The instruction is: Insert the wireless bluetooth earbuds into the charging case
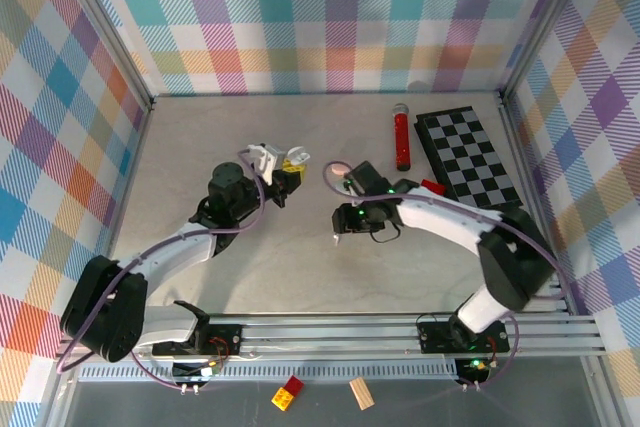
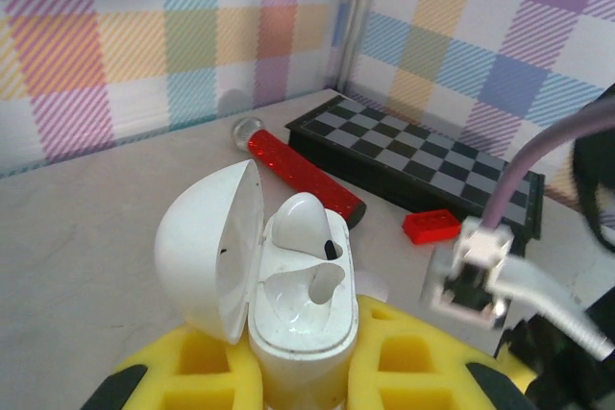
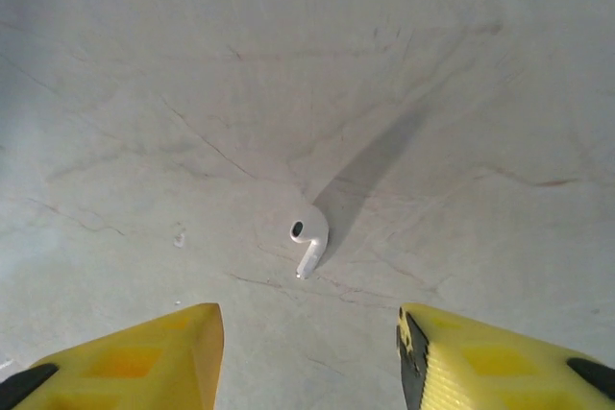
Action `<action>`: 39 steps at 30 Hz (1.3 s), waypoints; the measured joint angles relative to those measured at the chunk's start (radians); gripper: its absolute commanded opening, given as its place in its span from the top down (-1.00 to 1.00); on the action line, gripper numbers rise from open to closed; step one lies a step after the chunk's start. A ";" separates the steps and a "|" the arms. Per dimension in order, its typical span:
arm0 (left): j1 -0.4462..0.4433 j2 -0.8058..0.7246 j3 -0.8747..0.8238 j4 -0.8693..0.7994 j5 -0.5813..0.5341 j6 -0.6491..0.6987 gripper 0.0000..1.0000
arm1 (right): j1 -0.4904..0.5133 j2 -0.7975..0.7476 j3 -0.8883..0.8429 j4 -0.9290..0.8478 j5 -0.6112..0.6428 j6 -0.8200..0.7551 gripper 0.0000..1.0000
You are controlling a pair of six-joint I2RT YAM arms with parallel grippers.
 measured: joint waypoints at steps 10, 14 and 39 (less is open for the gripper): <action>0.051 -0.113 -0.066 0.012 -0.069 -0.002 0.79 | 0.079 0.234 0.240 -0.232 0.085 0.076 0.29; 0.061 -0.133 -0.077 0.008 -0.073 -0.002 0.79 | 0.079 0.284 0.270 -0.263 0.085 0.091 0.38; 0.068 -0.136 -0.077 -0.013 -0.058 -0.002 0.78 | 0.079 0.404 0.366 -0.290 0.074 0.101 0.57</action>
